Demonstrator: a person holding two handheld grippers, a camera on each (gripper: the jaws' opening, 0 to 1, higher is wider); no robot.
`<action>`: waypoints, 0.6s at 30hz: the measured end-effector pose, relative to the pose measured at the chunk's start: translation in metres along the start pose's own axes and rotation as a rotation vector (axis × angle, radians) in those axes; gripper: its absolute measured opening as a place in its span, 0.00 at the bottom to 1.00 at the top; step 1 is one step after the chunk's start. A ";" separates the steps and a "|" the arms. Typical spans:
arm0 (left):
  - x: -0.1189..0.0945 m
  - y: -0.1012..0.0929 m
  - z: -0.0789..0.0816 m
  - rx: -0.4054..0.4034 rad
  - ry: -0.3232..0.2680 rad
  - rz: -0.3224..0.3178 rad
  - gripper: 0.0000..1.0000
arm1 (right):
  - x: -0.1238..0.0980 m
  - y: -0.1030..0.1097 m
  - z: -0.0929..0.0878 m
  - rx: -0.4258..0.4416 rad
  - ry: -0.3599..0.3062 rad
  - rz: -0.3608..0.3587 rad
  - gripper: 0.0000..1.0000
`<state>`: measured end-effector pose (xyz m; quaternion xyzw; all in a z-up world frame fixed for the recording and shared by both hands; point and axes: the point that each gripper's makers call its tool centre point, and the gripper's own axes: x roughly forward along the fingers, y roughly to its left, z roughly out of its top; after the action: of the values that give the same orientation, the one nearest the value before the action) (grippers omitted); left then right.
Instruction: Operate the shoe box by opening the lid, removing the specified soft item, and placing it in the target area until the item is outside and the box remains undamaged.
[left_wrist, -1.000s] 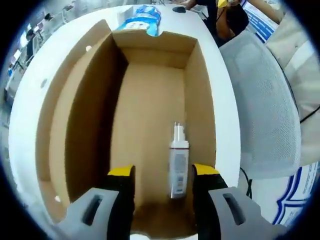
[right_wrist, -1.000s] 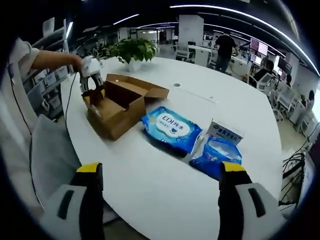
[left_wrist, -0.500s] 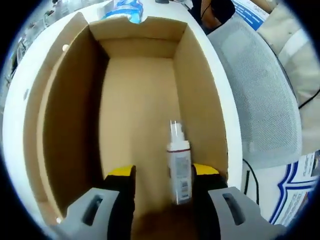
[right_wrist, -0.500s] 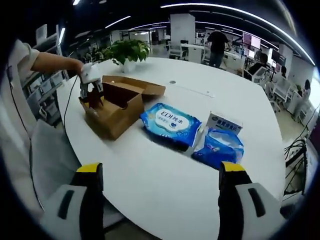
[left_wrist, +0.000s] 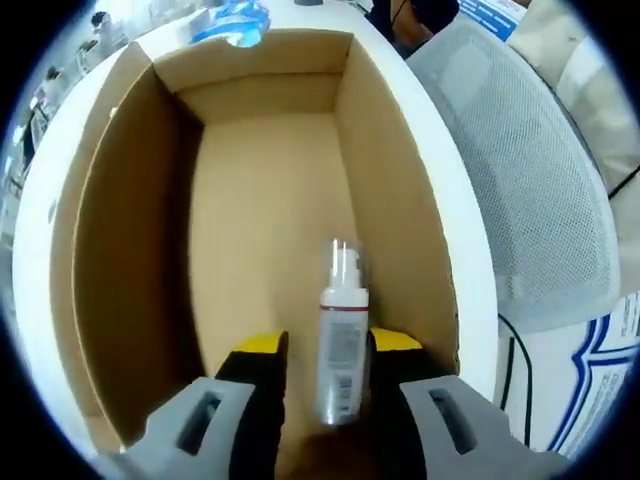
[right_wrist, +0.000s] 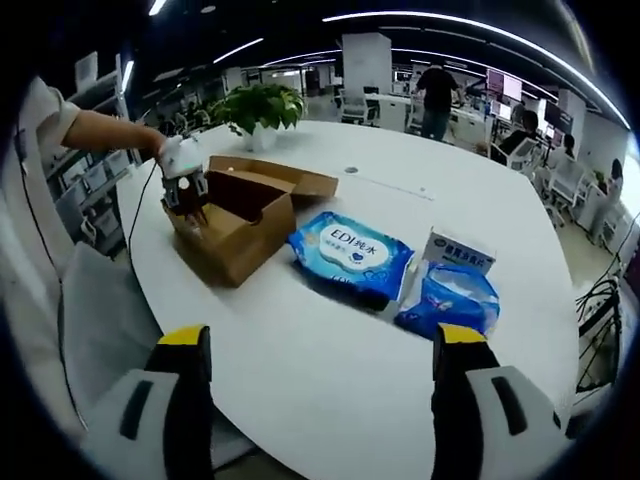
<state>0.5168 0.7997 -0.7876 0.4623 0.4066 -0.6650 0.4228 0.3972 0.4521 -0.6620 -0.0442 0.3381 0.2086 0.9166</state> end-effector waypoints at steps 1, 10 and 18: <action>0.000 0.000 0.000 0.008 -0.001 0.007 0.26 | 0.000 0.001 0.000 -0.001 -0.002 0.002 0.85; 0.001 0.004 0.001 0.044 -0.009 0.057 0.18 | 0.003 0.011 0.010 -0.050 -0.052 0.026 0.78; -0.002 0.007 0.001 0.008 -0.008 0.093 0.17 | 0.006 0.022 0.017 -0.093 -0.090 0.058 0.69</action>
<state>0.5231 0.7969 -0.7864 0.4799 0.3802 -0.6479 0.4532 0.4027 0.4779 -0.6513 -0.0673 0.2879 0.2524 0.9214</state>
